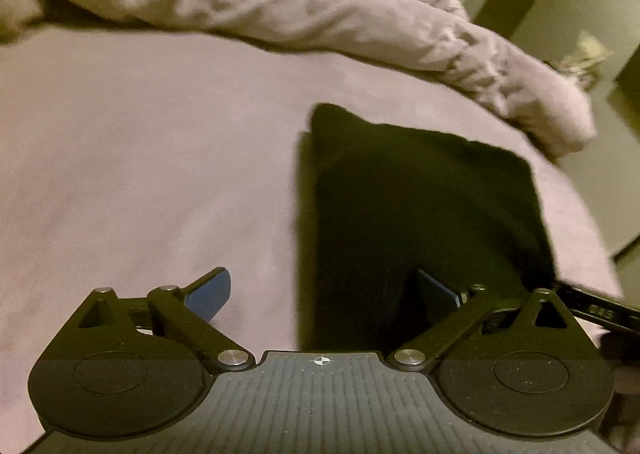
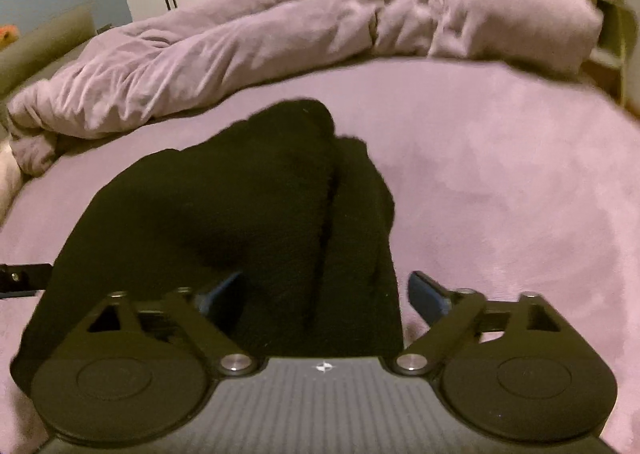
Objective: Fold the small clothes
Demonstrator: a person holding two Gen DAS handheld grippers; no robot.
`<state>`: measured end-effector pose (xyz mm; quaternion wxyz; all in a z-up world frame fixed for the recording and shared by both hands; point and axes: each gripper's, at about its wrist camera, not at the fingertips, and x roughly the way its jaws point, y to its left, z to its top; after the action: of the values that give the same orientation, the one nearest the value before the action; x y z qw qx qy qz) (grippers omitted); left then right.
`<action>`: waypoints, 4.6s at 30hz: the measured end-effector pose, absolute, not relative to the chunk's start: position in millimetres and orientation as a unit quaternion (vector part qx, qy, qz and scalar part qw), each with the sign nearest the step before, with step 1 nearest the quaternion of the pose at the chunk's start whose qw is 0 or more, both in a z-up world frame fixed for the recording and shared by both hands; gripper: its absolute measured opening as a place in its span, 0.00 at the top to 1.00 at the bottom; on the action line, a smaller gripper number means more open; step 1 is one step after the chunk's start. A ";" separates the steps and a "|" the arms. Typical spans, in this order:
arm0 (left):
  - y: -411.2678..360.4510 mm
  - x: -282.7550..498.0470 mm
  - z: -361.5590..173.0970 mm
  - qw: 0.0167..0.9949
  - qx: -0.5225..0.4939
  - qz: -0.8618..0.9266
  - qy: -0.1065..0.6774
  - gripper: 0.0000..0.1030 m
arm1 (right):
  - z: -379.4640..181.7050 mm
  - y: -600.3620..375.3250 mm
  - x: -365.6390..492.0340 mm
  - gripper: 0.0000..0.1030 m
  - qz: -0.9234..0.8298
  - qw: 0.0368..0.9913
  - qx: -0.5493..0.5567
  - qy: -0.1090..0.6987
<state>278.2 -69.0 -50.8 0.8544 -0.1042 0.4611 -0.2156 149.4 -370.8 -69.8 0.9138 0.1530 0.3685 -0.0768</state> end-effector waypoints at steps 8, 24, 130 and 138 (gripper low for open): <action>-73.3 332.5 -109.9 0.736 -0.251 -0.323 0.539 0.00 | -113.8 -426.9 170.3 0.04 0.032 0.864 0.330 0.380; -140.6 337.1 -97.8 0.777 -0.108 -0.317 0.533 0.02 | -111.2 -402.6 195.3 0.21 0.076 0.864 0.318 0.383; 3.2 196.6 -65.8 0.889 0.006 -0.055 0.455 0.02 | -76.9 -164.5 213.9 0.63 -0.032 0.936 -0.126 0.327; 4.2 171.1 -59.3 0.880 0.005 -0.053 0.471 0.02 | -48.7 -172.4 202.5 0.43 -0.036 0.938 -0.050 0.341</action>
<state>171.1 4.2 -59.3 0.8803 0.0047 0.4714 -0.0534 202.5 -172.4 -48.7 0.9380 -0.0503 0.3412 -0.0357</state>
